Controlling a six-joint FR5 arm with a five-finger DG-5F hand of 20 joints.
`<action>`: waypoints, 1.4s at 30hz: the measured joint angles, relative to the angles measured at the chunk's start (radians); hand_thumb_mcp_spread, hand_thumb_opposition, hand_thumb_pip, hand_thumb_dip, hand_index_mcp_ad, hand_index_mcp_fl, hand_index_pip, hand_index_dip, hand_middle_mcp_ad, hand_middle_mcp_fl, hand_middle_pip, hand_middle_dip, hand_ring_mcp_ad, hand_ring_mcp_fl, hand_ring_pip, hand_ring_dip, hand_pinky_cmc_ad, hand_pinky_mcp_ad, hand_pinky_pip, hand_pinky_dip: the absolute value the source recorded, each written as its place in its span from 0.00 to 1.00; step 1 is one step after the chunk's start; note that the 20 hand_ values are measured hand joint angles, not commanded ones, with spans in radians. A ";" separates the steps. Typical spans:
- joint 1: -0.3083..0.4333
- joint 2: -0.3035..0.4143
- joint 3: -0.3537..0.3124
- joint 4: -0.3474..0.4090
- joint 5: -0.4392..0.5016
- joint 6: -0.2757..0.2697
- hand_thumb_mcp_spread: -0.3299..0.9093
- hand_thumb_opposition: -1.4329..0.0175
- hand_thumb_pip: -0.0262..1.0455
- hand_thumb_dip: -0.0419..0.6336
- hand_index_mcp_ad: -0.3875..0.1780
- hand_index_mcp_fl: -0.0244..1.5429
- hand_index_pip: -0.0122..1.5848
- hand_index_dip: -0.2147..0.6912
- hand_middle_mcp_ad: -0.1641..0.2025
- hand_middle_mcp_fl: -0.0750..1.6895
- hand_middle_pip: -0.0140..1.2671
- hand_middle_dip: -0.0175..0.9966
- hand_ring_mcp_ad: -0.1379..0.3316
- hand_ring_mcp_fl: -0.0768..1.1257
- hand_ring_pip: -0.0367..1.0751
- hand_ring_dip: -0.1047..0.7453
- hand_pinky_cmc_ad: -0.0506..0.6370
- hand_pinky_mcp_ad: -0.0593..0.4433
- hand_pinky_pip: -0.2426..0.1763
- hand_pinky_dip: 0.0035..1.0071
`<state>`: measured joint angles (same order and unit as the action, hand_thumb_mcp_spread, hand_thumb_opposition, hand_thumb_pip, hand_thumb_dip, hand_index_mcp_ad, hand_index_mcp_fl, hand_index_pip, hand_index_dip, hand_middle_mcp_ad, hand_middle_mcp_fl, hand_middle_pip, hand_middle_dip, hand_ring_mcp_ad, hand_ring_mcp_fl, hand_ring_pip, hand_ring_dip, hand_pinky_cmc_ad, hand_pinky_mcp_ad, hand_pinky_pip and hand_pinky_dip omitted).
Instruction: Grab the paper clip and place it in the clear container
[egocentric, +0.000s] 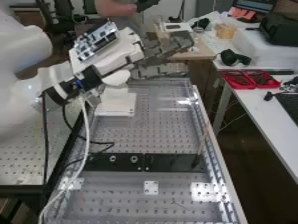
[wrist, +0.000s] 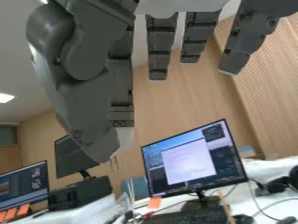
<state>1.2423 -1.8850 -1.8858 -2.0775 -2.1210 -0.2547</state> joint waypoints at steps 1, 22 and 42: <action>0.022 0.009 -0.006 0.001 0.017 -0.003 0.67 0.34 0.53 0.46 0.32 0.48 0.81 0.21 0.54 0.16 0.11 0.20 0.51 0.07 0.12 0.24 0.55 0.67 0.55 0.20; 0.446 0.047 0.114 -0.355 0.524 -0.266 0.67 0.33 0.53 0.46 0.33 0.51 0.78 0.24 0.55 0.16 0.11 0.20 0.51 0.07 0.12 0.24 0.55 0.67 0.55 0.21; 0.563 -0.187 0.272 -0.512 0.768 -0.301 0.67 0.32 0.53 0.46 0.39 0.51 0.77 0.28 0.54 0.16 0.11 0.20 0.51 0.07 0.12 0.24 0.55 0.67 0.50 0.36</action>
<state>1.8052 -2.0722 -1.6142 -2.5895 -1.3530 -0.5553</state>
